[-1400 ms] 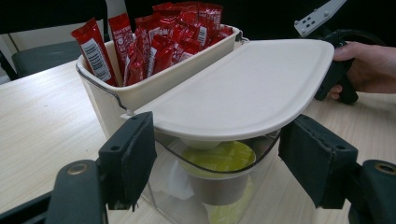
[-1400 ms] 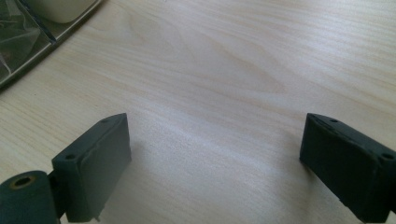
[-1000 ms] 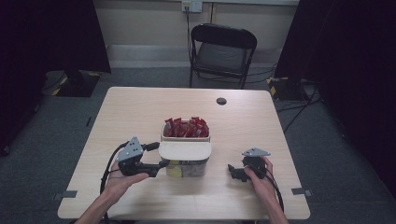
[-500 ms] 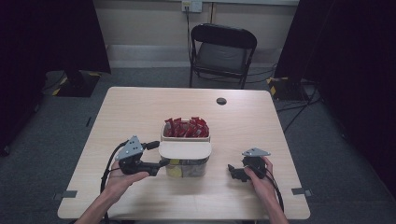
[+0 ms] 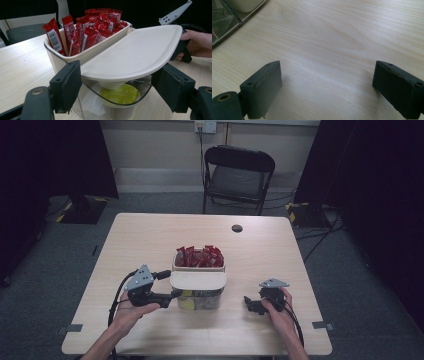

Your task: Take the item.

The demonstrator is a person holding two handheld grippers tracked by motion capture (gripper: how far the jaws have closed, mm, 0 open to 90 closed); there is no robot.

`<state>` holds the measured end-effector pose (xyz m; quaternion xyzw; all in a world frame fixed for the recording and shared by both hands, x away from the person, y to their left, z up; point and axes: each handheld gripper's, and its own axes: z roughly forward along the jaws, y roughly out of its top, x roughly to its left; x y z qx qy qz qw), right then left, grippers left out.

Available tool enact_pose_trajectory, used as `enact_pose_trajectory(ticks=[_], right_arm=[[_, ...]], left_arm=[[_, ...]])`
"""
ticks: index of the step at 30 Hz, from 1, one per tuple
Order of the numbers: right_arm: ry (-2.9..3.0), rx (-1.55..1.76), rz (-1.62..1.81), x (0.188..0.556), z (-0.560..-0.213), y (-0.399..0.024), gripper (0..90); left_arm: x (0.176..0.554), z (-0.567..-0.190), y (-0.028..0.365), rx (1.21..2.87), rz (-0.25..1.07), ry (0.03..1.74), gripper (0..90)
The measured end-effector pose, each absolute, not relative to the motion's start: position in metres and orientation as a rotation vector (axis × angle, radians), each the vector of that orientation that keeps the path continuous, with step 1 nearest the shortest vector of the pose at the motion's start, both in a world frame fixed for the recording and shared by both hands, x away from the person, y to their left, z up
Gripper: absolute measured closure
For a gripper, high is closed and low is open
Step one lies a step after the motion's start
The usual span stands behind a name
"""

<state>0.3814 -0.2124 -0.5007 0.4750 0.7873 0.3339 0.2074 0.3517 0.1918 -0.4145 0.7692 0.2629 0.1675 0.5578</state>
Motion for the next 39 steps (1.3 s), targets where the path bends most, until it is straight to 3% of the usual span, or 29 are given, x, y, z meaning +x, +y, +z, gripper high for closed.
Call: enact_pose_trajectory(ticks=[39], right_arm=[[2.192, 1.323, 0.93, 0.3816, -0.5008, -0.2124, 8.0]], left_arm=[[0.355, -0.4067, 0.1869, 1.802, 0.39, 0.597, 22.2]])
